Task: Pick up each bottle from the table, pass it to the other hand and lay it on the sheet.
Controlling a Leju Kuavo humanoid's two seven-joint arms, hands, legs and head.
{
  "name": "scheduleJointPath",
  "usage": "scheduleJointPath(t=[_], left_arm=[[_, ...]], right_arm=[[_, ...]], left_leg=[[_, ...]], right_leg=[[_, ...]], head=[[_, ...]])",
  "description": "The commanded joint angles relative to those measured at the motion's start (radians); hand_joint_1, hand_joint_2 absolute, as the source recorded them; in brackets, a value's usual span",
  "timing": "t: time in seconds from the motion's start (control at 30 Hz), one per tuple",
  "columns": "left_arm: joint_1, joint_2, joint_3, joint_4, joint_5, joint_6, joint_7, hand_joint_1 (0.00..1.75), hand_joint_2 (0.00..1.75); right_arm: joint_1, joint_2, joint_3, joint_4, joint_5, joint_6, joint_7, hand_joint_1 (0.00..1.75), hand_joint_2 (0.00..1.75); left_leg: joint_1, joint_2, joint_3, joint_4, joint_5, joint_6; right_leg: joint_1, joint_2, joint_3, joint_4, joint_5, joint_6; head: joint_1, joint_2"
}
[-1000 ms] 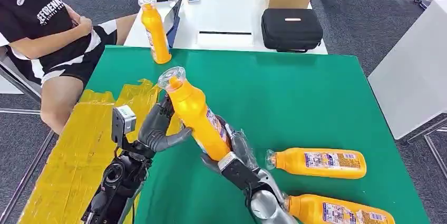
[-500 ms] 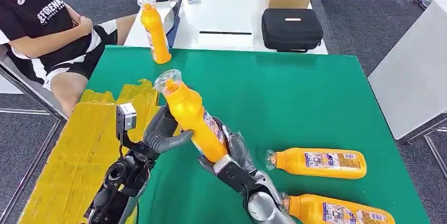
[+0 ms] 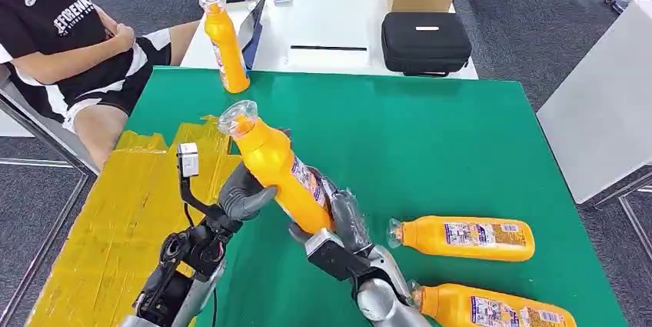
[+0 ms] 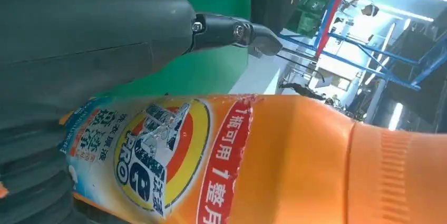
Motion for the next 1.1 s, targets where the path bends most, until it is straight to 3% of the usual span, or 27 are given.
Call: scheduleJointPath(t=[0.03, 0.13, 0.17, 0.33, 0.87, 1.03, 1.07, 1.1], left_arm=[[-0.01, -0.002, 0.021, 0.015, 0.033, 0.048, 0.005, 1.05, 1.75], [-0.01, -0.002, 0.021, 0.015, 0.033, 0.048, 0.005, 1.05, 1.75], [-0.007, -0.001, 0.023, 0.009, 0.036, 0.051, 0.003, 1.48, 1.75], [-0.004, 0.001, 0.024, 0.003, 0.044, 0.076, -0.001, 1.64, 1.75], [0.01, 0.005, 0.017, -0.005, 0.041, 0.093, -0.01, 1.62, 1.75], [0.006, 0.004, 0.015, -0.005, 0.038, 0.106, -0.015, 1.73, 1.75], [0.007, 0.005, 0.016, -0.007, 0.038, 0.107, -0.016, 1.75, 1.75], [0.009, 0.005, 0.02, -0.01, 0.039, 0.11, -0.02, 1.75, 1.75]], right_arm=[[-0.026, -0.023, 0.062, 0.038, -0.001, 0.011, -0.003, 1.75, 1.75], [-0.026, -0.023, 0.062, 0.038, -0.001, 0.011, -0.003, 1.75, 1.75], [-0.024, -0.025, 0.064, 0.034, -0.001, 0.012, -0.002, 1.75, 1.75], [-0.016, -0.027, 0.061, 0.026, 0.0, 0.012, 0.008, 1.75, 1.75], [0.005, -0.032, 0.051, 0.009, 0.009, 0.018, 0.016, 1.75, 1.75], [0.009, -0.031, 0.04, 0.005, 0.016, 0.019, 0.022, 1.75, 1.75], [0.01, -0.03, 0.038, 0.004, 0.015, 0.017, 0.023, 1.45, 1.75], [0.011, -0.029, 0.031, -0.003, 0.012, 0.003, 0.017, 0.0, 1.75]], left_leg=[[0.001, 0.001, 0.005, 0.0, -0.003, -0.003], [0.001, 0.0, 0.005, 0.0, -0.002, -0.003], [0.001, 0.0, 0.003, 0.0, -0.001, -0.002], [0.001, 0.0, 0.004, 0.0, -0.002, -0.003], [0.001, -0.001, 0.003, -0.001, -0.001, -0.002], [0.001, -0.002, 0.005, 0.0, -0.003, -0.003], [0.001, -0.001, 0.004, 0.0, -0.002, -0.003], [0.001, -0.001, 0.005, 0.0, -0.002, -0.003]], right_leg=[[0.001, -0.001, 0.005, 0.0, -0.002, -0.001], [0.001, -0.001, 0.005, 0.0, -0.002, 0.0], [0.001, -0.001, 0.003, -0.001, -0.001, 0.0], [0.001, -0.001, 0.004, -0.001, -0.002, 0.0], [0.001, -0.002, 0.003, -0.001, -0.001, 0.0], [0.001, -0.003, 0.006, 0.0, -0.003, -0.001], [0.001, -0.003, 0.005, 0.0, -0.002, -0.001], [0.001, -0.003, 0.005, 0.0, -0.003, -0.001]], head=[[0.0, 0.0], [0.0, 0.0], [0.0, 0.0], [0.0, 0.0], [0.0, 0.0], [0.0, 0.0], [0.0, 0.0], [0.0, 0.0]])
